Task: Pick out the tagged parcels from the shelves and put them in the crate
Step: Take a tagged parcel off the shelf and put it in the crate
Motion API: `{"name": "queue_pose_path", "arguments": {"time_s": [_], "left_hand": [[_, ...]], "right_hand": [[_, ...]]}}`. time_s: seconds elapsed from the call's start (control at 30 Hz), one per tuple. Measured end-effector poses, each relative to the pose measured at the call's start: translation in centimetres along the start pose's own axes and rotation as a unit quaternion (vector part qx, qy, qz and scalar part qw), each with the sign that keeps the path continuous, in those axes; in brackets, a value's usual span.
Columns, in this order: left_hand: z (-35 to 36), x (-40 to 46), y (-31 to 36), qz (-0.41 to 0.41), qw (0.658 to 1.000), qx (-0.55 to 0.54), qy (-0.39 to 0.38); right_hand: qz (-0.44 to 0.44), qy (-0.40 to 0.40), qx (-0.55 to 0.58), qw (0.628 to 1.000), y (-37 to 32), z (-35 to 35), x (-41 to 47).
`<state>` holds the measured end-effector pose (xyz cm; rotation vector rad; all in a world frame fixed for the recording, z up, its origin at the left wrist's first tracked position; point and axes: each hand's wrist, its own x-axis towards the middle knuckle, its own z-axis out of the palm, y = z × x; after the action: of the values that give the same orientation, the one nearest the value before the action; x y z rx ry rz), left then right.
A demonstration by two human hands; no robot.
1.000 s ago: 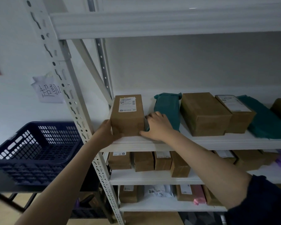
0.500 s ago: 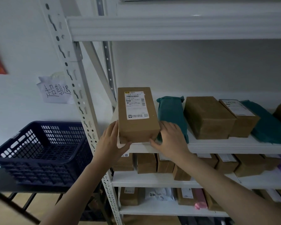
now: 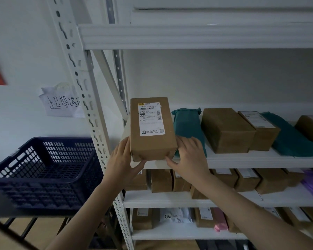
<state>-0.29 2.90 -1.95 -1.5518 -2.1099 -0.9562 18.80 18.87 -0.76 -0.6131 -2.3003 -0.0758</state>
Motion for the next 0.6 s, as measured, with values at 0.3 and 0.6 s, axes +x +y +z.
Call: {"name": "queue_pose_path", "arguments": {"time_s": [0.3, 0.6], "left_hand": [[0.1, 1.4, -2.1, -0.061, 0.992, -0.092, -0.064], [0.5, 3.1, -4.2, -0.155, 0.978, -0.088, -0.11]], "right_hand": [[0.001, -0.084, -0.015, 0.996, -0.3, 1.6, 2.3], [-0.003, -0.126, -0.044, 0.991, -1.2, 4.0, 4.2]]}}
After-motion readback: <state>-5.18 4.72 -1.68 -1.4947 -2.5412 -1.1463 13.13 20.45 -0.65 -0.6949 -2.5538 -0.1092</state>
